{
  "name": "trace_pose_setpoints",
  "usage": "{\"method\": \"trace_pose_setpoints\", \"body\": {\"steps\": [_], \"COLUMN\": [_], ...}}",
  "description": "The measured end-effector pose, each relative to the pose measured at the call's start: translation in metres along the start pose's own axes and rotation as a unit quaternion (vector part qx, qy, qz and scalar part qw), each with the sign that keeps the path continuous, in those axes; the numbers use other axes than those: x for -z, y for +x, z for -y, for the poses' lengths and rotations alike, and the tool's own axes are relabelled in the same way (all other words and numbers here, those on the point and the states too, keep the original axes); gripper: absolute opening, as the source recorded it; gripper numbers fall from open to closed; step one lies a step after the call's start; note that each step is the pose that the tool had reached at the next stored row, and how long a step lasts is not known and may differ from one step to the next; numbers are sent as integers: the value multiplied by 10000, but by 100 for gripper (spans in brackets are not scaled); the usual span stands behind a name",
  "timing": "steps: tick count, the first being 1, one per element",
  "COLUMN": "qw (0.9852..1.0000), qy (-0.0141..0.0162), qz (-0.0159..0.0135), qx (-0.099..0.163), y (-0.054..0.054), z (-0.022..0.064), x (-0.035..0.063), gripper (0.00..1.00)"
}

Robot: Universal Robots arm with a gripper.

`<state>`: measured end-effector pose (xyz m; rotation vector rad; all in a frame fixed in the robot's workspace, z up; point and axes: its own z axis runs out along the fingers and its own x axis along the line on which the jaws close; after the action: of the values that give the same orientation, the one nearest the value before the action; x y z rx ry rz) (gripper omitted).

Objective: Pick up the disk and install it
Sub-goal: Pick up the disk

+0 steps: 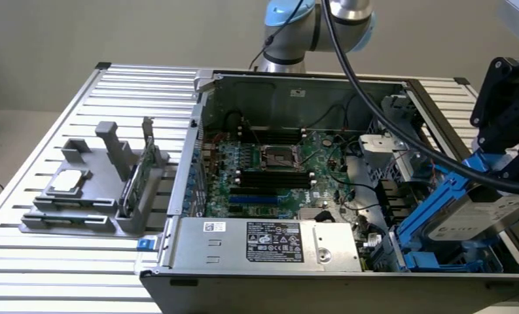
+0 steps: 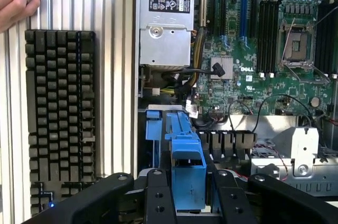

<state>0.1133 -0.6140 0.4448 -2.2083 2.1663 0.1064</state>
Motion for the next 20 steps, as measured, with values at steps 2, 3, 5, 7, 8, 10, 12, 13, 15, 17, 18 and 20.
{"method": "trace_pose_setpoints", "body": {"steps": [2, 3, 5, 7, 8, 10, 12, 13, 15, 17, 18, 20], "qw": [10000, 10000, 10000, 10000, 10000, 9999, 9999, 9999, 9999, 9998, 9998, 9997], "qy": [-4, -6, -10, -14, -14, -16, -17, -17, -19, -21, -22, -26], "qz": [12, 17, 30, 43, 50, 64, 79, 92, 113, 135, 146, 174], "qx": [20, 31, 50, 67, 73, 89, 101, 109, 124, 134, 138, 145], "y": [11, 16, 26, 33, 35, 37, 39, 41, 42, 44, 45, 48], "z": [0, 0, 1, 9, 17, 31, 32, 32, 33, 34, 34, 33], "x": [-7, -10, -16, -20, -23, -32, -41, -49, -60, -72, -76, -77], "gripper": [33, 33, 33, 33, 33, 33, 33, 33, 33, 33, 33, 33]}}
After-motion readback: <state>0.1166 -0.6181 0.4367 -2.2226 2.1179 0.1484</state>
